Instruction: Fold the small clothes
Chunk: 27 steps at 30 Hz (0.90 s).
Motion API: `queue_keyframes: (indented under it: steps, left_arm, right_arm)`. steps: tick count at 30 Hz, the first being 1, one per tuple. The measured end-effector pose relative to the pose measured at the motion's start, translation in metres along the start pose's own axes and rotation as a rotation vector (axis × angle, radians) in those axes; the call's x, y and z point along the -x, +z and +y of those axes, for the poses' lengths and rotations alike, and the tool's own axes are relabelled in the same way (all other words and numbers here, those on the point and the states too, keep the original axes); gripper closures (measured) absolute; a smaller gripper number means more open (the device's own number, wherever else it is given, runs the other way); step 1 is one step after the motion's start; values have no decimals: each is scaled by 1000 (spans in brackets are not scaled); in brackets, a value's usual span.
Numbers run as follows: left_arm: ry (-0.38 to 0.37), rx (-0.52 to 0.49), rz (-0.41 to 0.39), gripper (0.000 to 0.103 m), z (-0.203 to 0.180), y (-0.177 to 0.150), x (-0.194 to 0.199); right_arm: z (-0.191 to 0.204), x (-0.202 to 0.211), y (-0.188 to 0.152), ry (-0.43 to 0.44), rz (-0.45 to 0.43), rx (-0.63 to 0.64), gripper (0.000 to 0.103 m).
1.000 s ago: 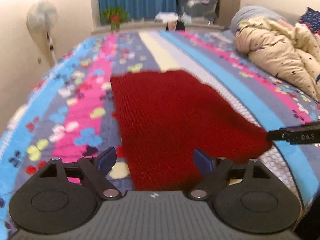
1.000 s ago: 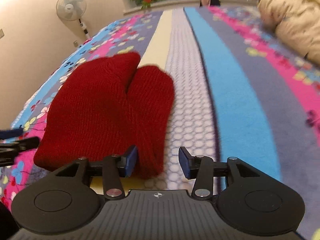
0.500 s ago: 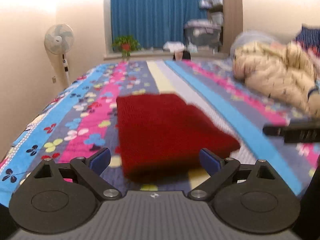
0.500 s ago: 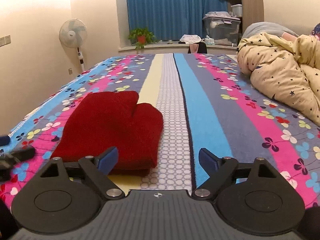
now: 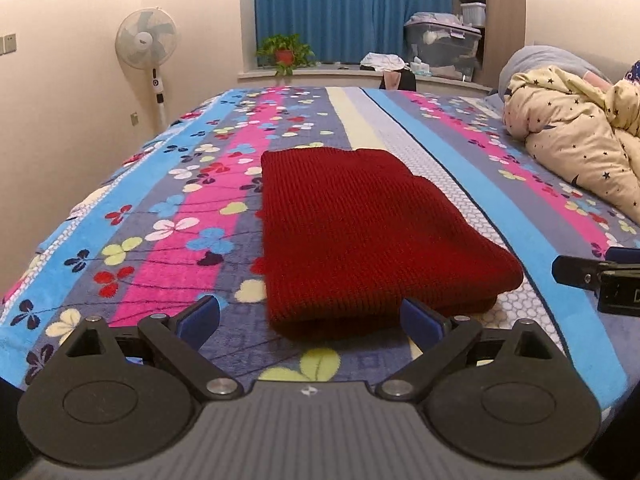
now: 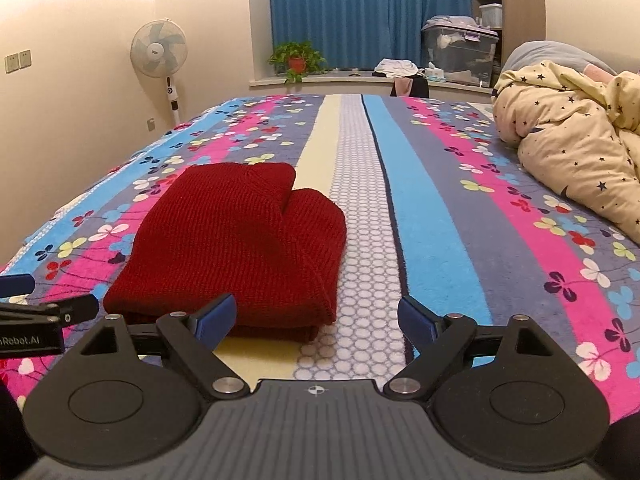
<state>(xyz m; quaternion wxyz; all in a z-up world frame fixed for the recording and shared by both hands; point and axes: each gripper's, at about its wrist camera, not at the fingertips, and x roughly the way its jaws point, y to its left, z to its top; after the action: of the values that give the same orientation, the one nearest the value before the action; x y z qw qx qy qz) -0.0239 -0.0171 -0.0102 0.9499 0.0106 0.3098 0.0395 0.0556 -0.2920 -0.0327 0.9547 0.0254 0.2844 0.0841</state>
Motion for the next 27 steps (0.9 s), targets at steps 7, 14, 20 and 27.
queue_keyframes:
  steps: [7, 14, 20, 27]
  left_arm:
    - [15, 31, 14, 1, 3, 0, -6]
    - [22, 39, 15, 1, 6, -1, -7]
    - [16, 39, 18, 1, 5, -1, -7]
    - [15, 35, 17, 1, 3, -1, -6]
  right_arm:
    - [-1, -3, -1, 3, 15, -16, 14]
    - [1, -4, -1, 6, 15, -8, 14]
    - [2, -5, -1, 6, 16, -8, 14]
    - [2, -5, -2, 10, 16, -4, 14]
